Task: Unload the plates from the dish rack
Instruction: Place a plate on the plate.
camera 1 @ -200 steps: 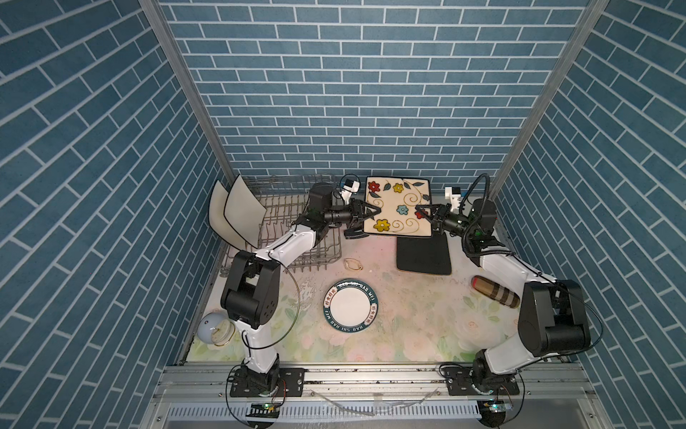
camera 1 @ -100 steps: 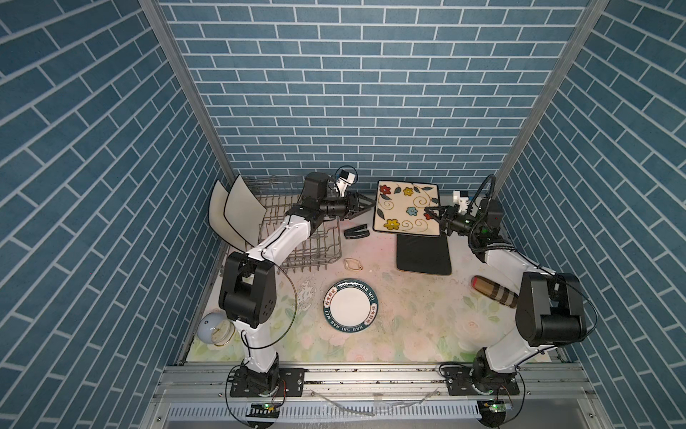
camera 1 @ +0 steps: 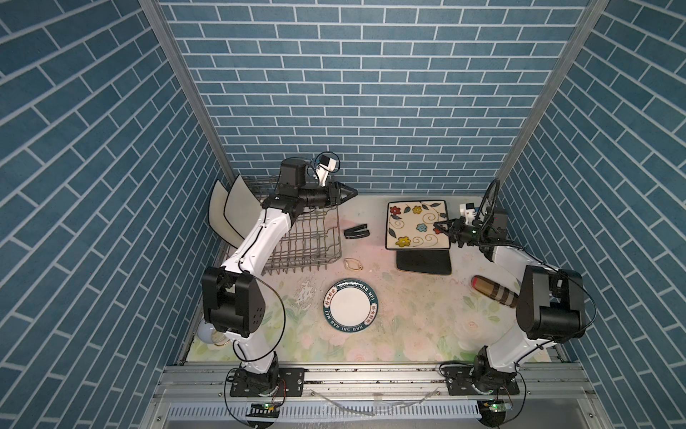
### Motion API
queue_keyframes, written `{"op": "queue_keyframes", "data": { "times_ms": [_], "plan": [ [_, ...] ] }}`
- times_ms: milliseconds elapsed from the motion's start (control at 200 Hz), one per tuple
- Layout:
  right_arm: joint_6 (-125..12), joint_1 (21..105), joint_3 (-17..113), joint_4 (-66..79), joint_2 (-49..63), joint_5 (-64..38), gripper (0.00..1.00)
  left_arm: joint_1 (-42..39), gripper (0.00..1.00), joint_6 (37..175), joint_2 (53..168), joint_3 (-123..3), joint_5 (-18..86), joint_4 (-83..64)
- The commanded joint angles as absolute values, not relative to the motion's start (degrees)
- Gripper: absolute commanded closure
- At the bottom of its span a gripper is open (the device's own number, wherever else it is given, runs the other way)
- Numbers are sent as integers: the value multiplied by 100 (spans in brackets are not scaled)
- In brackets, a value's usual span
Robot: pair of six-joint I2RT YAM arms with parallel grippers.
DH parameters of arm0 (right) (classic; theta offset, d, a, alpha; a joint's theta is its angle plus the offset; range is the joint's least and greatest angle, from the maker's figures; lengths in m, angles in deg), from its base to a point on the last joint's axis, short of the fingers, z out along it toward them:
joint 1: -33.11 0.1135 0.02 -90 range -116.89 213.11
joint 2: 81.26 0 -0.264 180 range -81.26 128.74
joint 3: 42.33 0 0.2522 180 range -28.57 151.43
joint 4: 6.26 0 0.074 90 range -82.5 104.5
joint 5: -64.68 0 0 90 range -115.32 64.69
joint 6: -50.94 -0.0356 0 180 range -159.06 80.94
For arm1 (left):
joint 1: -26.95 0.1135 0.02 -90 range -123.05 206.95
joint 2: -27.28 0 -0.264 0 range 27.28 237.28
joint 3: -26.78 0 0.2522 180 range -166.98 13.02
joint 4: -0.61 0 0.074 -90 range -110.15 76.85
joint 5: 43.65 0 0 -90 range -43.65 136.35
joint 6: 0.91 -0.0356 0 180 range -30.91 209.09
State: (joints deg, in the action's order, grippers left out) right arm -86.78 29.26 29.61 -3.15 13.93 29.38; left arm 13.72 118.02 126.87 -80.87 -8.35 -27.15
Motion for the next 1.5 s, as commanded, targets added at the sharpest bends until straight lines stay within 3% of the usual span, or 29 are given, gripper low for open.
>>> {"op": "queue_keyframes", "data": {
  "times_ms": [0, 310, 575, 1225, 1495],
  "plan": [
    [-8246, 2822, 2833, -848, 1182, 3586, 100, 1447, 56, 11283, 12501, -8169, -717, -3270],
    [-8088, 2505, 2347, -1247, 1246, 3631, 100, 1491, 56, 10915, 12354, -8124, -531, -3674],
    [-7576, 2380, 2355, -609, 1424, 3657, 100, 1499, 56, 10697, 12296, -8174, -289, -3935],
    [-7519, 2353, 2237, -692, 1874, 3279, 100, 1548, 49, 10562, 12236, -8187, 47, -4109],
    [-6939, 2352, 2389, 145, 1867, 3061, 100, 1553, 47, 10528, 12235, -8158, 38, -4135]
  ]
}}
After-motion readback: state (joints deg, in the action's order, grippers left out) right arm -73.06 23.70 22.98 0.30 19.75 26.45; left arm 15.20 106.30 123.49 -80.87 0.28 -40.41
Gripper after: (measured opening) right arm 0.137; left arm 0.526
